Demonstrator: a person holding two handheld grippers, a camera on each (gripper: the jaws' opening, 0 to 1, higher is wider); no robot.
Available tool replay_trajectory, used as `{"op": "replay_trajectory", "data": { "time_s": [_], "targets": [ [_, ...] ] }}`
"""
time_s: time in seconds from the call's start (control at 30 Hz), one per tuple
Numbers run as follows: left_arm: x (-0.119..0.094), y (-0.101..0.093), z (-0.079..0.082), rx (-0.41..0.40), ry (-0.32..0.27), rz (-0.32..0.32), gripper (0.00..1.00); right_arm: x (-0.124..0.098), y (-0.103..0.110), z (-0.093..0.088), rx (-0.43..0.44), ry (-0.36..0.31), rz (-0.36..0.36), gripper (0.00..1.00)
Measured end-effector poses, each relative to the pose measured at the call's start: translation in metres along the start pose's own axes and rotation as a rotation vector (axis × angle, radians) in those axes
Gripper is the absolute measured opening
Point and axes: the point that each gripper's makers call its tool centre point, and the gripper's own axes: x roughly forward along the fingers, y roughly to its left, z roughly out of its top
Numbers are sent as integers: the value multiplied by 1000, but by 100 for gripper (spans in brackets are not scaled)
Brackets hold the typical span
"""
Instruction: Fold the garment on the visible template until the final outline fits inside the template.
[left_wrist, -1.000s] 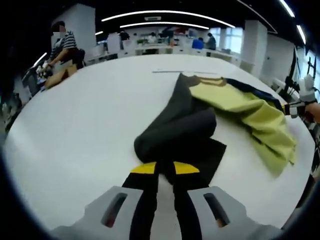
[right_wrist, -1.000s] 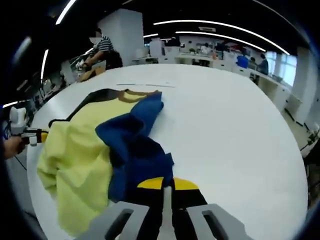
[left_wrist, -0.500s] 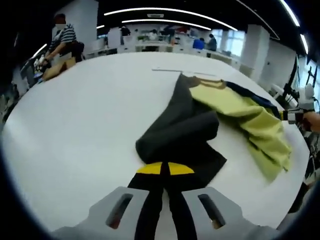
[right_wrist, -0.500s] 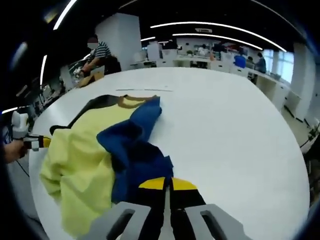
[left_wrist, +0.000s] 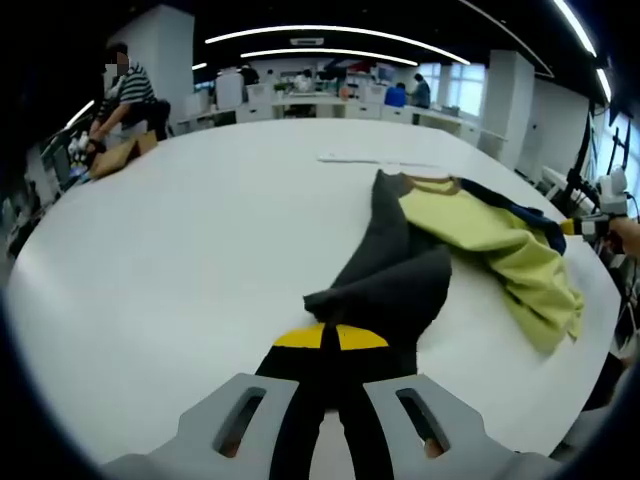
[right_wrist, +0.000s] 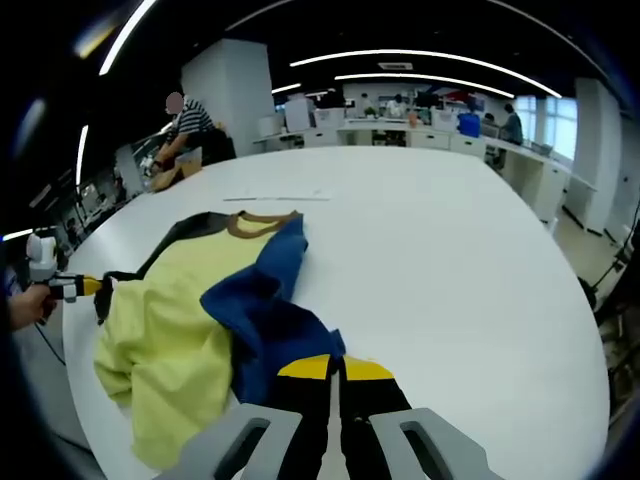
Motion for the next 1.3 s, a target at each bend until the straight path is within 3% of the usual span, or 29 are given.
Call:
{"op": "replay_trajectory", "data": {
  "time_s": [0.47, 1.3],
  "targets": [
    [-4, 42, 9, -21, -15, 40, 0, -23, -29, 8, 25, -14, -59, 0],
    [10, 92, 13, 98, 0, 64, 0, -33, -87, 11, 57, -1, -170, 0]
  ]
}}
